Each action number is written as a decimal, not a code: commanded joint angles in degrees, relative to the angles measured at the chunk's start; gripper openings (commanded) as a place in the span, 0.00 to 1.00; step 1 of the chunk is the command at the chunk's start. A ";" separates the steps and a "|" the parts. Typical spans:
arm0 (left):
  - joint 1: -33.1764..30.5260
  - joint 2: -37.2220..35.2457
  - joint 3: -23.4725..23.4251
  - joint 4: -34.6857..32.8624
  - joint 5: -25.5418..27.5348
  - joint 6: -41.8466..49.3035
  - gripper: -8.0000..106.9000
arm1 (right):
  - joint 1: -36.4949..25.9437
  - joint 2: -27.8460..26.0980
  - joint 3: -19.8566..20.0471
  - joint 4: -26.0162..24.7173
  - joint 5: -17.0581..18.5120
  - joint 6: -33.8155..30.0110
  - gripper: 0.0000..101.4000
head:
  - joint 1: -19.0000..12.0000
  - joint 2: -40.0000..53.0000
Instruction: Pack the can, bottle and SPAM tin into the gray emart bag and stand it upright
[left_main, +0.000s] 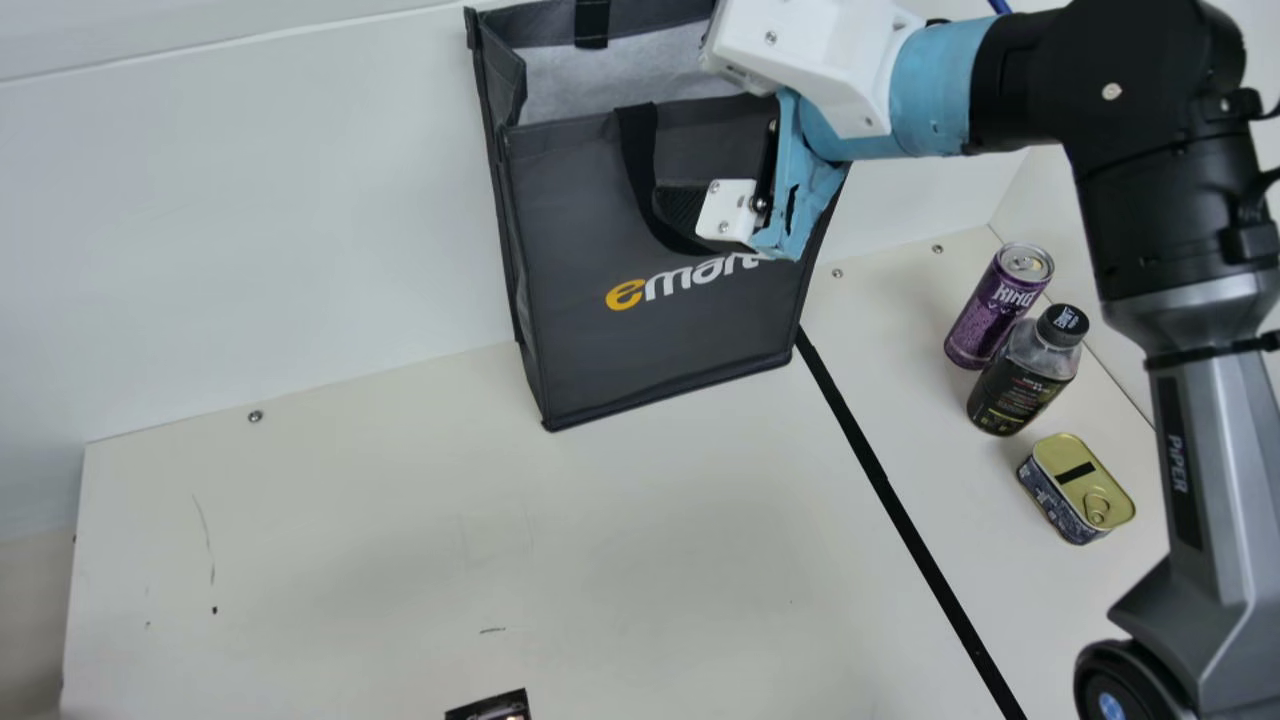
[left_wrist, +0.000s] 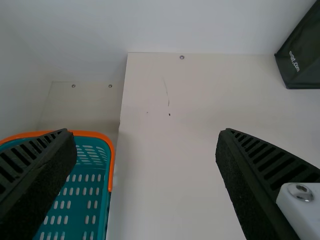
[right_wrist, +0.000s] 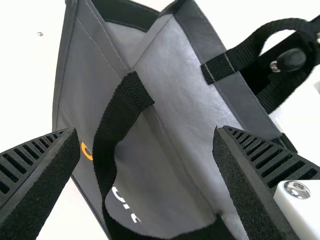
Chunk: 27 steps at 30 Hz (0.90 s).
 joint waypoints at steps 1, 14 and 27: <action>0.00 0.00 0.00 0.00 0.00 0.00 0.85 | -0.09 0.78 -0.35 0.52 -0.02 -0.82 0.94 | -1.30 -0.14; 0.00 0.00 0.00 0.00 0.00 0.00 0.85 | -1.35 6.11 -2.54 3.49 -0.02 -5.28 0.94 | -1.30 -0.14; 0.00 0.00 0.00 0.00 0.00 0.00 0.85 | -1.13 9.39 -2.45 4.28 -0.02 -8.80 0.94 | -1.30 -0.14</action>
